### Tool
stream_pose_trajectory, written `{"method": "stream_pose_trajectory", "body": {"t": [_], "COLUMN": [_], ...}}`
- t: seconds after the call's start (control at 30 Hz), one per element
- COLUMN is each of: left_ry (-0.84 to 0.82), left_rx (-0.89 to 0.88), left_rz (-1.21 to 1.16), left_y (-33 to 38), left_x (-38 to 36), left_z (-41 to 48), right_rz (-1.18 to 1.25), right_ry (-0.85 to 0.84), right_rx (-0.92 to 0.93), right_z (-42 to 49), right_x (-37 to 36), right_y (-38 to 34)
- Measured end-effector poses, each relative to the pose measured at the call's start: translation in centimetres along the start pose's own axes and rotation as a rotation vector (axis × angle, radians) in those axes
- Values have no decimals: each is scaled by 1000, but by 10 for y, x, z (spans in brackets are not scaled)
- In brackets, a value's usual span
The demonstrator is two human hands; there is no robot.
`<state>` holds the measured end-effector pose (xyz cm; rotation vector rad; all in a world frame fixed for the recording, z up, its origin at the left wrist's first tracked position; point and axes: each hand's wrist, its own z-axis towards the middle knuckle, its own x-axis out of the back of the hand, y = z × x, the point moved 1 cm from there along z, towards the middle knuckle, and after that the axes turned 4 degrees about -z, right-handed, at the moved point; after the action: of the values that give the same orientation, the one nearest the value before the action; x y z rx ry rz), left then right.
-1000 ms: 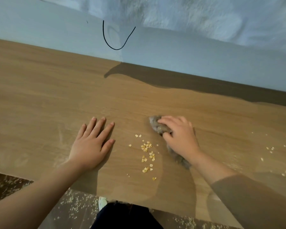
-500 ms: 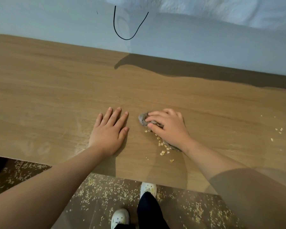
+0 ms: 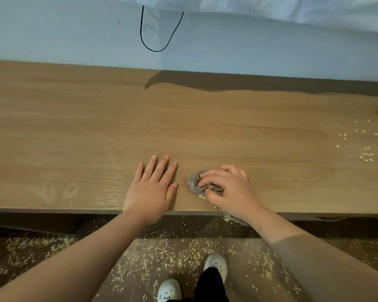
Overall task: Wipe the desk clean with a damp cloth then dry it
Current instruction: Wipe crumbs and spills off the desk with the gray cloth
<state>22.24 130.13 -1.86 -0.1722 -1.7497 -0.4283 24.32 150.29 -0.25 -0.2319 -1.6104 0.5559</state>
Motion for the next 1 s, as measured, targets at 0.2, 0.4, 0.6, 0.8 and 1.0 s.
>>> {"method": "stream_pose_trajectory", "body": {"t": [0.2, 0.4, 0.6, 0.8, 1.0], "left_ry": [0, -28, -53, -65, -72], "left_rx": [30, 85, 275, 313, 291], "left_rz": [-18, 43, 38, -24, -22], "left_y": [10, 17, 48, 62, 60], "left_x": [-3, -2, -3, -9, -11], "left_z": [-13, -12, -15, -24, -24], "right_rz": [-28, -30, -123, -295, -164], "right_ry": [-40, -48, 93, -133, 65], "right_rx": [39, 107, 178, 233, -16], "right_z": [-21, -36, -67, -92, -102], "right_x": [0, 0, -2, 31, 63], "right_y": [-8, -5, 8, 31, 49]}}
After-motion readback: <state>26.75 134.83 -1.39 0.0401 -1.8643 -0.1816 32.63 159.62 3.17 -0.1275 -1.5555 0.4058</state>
